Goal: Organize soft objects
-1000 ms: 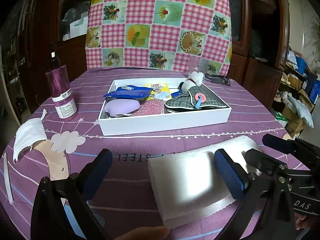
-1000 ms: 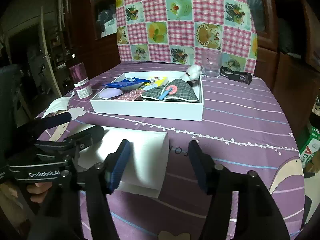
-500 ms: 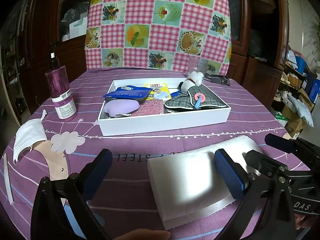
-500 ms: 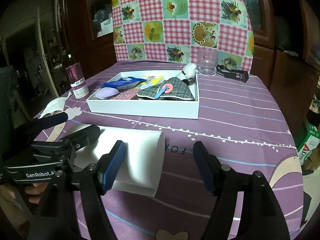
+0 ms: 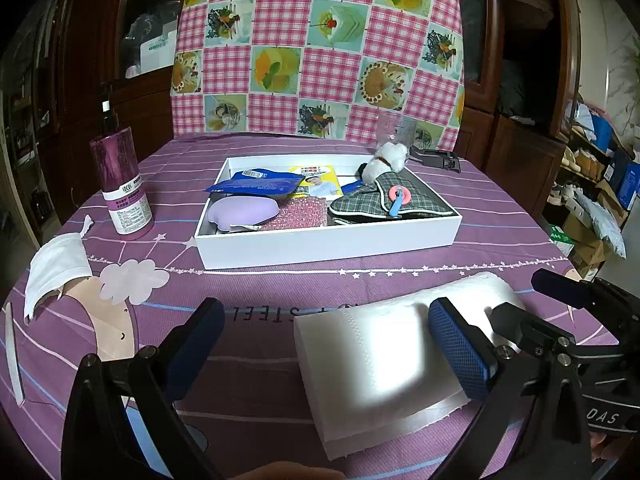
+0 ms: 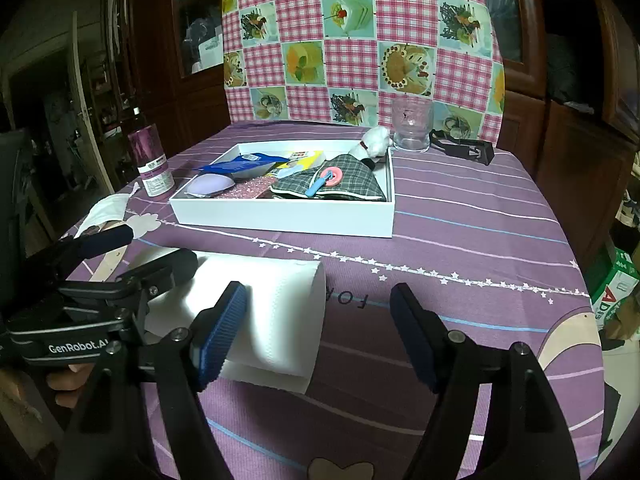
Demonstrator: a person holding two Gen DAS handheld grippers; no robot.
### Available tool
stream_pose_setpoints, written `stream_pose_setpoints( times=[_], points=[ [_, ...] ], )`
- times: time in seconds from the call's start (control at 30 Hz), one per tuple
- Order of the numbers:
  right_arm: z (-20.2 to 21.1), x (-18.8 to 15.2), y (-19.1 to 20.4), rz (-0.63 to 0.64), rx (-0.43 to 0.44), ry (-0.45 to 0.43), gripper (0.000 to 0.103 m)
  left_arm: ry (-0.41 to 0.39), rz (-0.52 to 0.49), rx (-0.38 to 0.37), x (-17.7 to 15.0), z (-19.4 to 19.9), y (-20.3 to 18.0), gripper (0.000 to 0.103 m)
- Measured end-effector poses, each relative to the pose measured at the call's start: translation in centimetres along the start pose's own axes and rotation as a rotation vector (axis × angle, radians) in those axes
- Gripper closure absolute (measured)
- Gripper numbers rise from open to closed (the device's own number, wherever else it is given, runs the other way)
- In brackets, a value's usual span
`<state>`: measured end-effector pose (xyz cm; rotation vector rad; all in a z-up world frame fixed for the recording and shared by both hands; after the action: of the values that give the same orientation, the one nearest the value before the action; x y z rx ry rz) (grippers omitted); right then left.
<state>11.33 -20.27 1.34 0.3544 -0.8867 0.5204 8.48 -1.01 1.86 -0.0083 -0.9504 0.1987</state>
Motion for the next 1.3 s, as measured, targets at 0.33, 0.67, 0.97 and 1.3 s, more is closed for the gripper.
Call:
stream_pose_setpoints(
  times=[0.33,0.67,0.97,1.3],
  points=[
    [-0.04,-0.03,0.01,0.000,0.001,0.001,0.027,0.004,0.010,-0.005,-0.04,-0.05,0.03,0.000],
    [-0.01,-0.04,-0.01,0.001,0.000,0.000,0.026,0.004,0.010,-0.005,-0.05,-0.06,0.03,0.000],
    [-0.03,-0.03,-0.02,0.000,0.001,0.001,0.026,0.004,0.011,-0.005,-0.05,-0.11,0.07,0.000],
    [0.05,-0.05,-0.11,-0.003,0.006,0.001,0.026,0.002,0.011,-0.013,-0.10,-0.11,-0.03,0.000]
  ],
)
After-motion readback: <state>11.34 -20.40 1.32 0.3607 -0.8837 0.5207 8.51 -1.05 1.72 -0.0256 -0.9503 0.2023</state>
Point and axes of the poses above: each gripper's, at about its wrist camera, not at the fingertips, and z roughly against the way its jaws point, y to its left, x to its top, the point moved 3 cm from there along -z, roughly the way its jaws point, and after that the axes turned 1 degree about -x, right-handed, at the moved point
